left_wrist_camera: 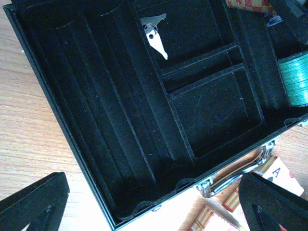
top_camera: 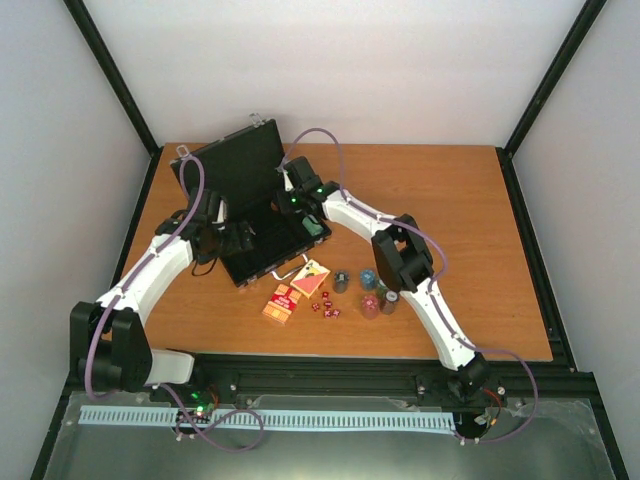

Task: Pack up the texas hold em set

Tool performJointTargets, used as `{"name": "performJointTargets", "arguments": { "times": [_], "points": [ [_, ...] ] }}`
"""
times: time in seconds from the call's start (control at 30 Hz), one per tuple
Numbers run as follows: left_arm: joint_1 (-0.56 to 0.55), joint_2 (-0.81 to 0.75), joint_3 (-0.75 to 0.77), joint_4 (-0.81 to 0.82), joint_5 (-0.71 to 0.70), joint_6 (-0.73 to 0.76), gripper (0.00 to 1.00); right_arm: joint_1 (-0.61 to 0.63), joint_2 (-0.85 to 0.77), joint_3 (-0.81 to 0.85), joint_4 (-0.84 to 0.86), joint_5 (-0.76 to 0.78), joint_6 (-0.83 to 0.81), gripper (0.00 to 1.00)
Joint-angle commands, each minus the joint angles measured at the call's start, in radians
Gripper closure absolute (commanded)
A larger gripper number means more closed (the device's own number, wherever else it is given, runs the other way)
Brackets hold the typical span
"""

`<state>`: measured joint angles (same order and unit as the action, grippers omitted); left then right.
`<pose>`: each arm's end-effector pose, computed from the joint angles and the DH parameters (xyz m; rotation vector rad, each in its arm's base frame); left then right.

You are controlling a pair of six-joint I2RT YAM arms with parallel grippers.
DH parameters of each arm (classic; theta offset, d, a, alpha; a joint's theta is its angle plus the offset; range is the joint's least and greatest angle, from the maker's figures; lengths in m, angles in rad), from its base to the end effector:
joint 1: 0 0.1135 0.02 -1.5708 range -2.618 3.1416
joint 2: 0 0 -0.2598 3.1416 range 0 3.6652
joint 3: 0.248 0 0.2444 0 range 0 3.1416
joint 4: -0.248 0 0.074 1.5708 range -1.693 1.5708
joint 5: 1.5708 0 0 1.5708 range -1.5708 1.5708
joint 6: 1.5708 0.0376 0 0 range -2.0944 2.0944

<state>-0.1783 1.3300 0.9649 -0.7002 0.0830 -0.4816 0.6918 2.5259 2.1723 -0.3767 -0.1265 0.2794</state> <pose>0.2502 -0.0483 0.2397 -0.3751 2.6445 -0.3284 0.4267 0.3596 0.1635 -0.5531 2.3153 0.6296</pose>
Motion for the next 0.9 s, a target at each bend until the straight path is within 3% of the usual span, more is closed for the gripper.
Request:
{"name": "performJointTargets", "arguments": {
  "times": [0.0, 0.13, 0.27, 0.5, 0.7, 0.8, 0.87],
  "points": [
    [0.004, -0.021, 0.002, -0.014, 0.016, 0.01, 0.0, 0.023, 0.005, 0.033, 0.053, 0.113, -0.049, 0.84],
    [0.005, -0.023, -0.005, -0.014, 0.014, 0.02, 0.0, 0.025, 0.0, 0.019, 0.032, 0.15, -0.065, 0.56],
    [0.005, -0.022, -0.008, -0.009, 0.018, 0.015, 0.0, 0.029, -0.026, -0.02, 0.027, 0.135, -0.089, 0.37],
    [0.005, -0.033, -0.01, -0.007, 0.026, 0.008, 0.0, 0.031, -0.088, 0.031, -0.03, 0.098, -0.122, 0.26],
    [0.005, -0.046, -0.011, -0.01, 0.016, 0.003, 0.0, 0.031, -0.164, 0.061, -0.218, 0.082, -0.139, 0.18],
    [0.005, -0.05, -0.003, -0.012, 0.015, 0.0, 0.0, 0.028, -0.241, -0.042, -0.317, 0.12, -0.161, 0.01],
    [0.005, -0.053, 0.001, -0.012, 0.015, 0.0, 0.0, 0.024, -0.316, -0.157, -0.351, 0.136, -0.184, 0.0]
  ]
}}
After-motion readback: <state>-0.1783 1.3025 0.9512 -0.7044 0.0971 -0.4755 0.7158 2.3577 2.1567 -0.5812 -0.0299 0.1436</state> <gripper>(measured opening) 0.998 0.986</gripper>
